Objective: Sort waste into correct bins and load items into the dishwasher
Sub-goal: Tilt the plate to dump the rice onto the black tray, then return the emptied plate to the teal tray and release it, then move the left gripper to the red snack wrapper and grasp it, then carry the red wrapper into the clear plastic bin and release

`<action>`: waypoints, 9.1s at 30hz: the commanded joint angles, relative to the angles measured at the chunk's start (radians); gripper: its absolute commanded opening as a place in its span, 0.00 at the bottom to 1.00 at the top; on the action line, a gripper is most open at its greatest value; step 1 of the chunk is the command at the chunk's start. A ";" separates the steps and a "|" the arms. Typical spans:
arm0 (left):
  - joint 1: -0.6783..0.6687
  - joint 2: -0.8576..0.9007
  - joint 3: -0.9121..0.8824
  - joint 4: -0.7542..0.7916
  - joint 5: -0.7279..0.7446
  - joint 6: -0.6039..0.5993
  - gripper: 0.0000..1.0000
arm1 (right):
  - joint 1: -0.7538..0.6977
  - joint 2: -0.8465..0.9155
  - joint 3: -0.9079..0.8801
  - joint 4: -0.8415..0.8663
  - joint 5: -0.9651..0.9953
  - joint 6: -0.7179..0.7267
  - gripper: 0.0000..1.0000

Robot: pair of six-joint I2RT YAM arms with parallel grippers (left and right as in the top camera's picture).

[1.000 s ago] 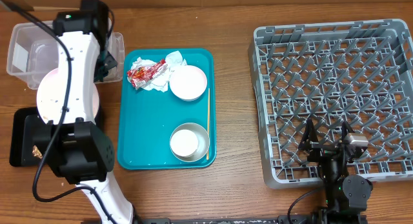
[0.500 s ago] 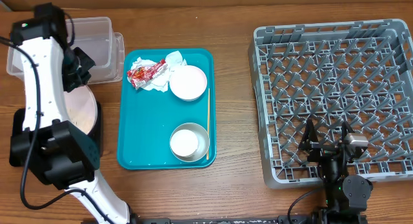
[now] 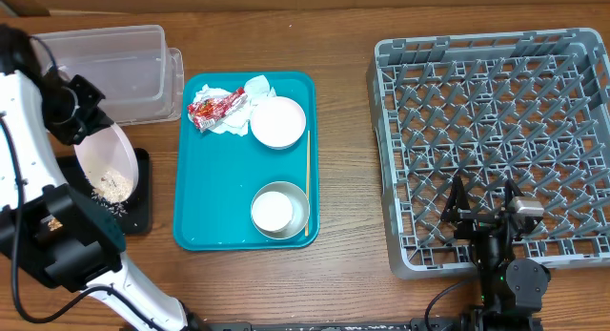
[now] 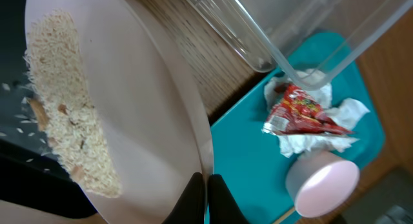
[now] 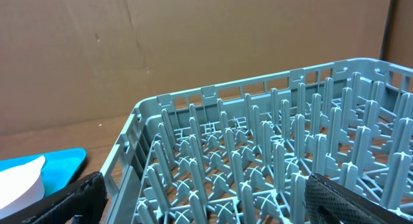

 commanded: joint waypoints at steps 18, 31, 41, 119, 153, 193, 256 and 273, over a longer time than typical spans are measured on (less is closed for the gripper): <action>0.347 0.008 0.026 -0.127 0.687 0.337 0.04 | -0.004 -0.008 -0.011 0.008 0.000 0.000 1.00; 0.565 0.009 0.026 -0.261 0.809 0.569 0.04 | -0.004 -0.008 -0.011 0.008 -0.001 0.000 1.00; 0.570 0.009 0.025 -0.270 0.830 0.612 0.04 | -0.004 -0.008 -0.011 0.008 0.000 0.000 1.00; -0.907 -0.122 -0.333 0.232 -0.362 -0.139 0.36 | -0.004 -0.008 -0.011 0.008 -0.001 0.000 1.00; -0.658 0.123 -0.112 0.394 -0.330 -0.630 0.85 | -0.004 -0.008 -0.011 0.008 0.000 0.000 1.00; -0.613 0.181 -0.114 0.460 -0.402 -0.842 0.97 | -0.004 -0.008 -0.011 0.008 0.000 0.000 1.00; -0.570 -0.076 0.026 0.404 -0.350 -0.557 0.04 | -0.004 -0.008 -0.011 0.008 -0.001 0.000 1.00; -0.300 -0.057 0.025 0.405 -0.619 -0.460 0.62 | -0.004 -0.008 -0.011 0.008 0.000 0.000 1.00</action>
